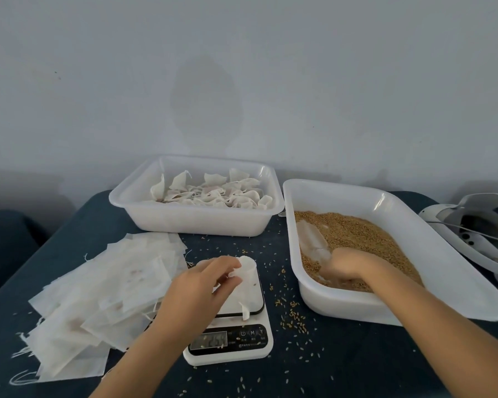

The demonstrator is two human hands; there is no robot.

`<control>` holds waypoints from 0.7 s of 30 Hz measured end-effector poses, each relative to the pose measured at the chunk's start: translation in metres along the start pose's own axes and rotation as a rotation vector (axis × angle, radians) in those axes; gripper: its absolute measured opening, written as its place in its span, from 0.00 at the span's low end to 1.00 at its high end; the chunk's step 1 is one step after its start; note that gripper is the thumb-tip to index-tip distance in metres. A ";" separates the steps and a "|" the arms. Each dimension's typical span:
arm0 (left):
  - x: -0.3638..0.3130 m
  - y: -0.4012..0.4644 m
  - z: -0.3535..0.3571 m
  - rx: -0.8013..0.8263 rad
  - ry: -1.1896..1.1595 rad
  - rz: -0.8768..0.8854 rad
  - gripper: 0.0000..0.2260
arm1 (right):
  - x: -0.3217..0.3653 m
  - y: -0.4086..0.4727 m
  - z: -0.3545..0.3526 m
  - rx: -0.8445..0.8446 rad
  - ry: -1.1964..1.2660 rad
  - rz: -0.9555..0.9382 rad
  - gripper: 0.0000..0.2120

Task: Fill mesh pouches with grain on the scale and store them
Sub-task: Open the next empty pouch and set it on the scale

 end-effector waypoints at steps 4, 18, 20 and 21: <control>-0.018 0.013 0.013 0.241 -0.040 0.050 0.20 | -0.002 0.002 -0.002 0.065 0.154 -0.018 0.07; -0.040 0.051 0.109 0.572 0.139 -0.072 0.10 | -0.020 0.015 -0.026 0.033 0.147 0.029 0.14; -0.041 0.043 0.116 0.473 -0.080 -0.178 0.07 | -0.025 0.019 -0.026 -0.006 0.165 0.056 0.13; -0.042 0.040 0.119 0.431 -0.151 -0.216 0.06 | -0.029 0.021 -0.028 -0.043 0.174 0.070 0.12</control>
Point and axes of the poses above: each hand's wrist, its own y-axis towards the middle knuckle, its own z-axis out of the palm, x = y × z, the point moved 3 cm from there along y, towards the middle knuckle, and after that the axes turned 7 degrees about -y, right-handed, at the moved point
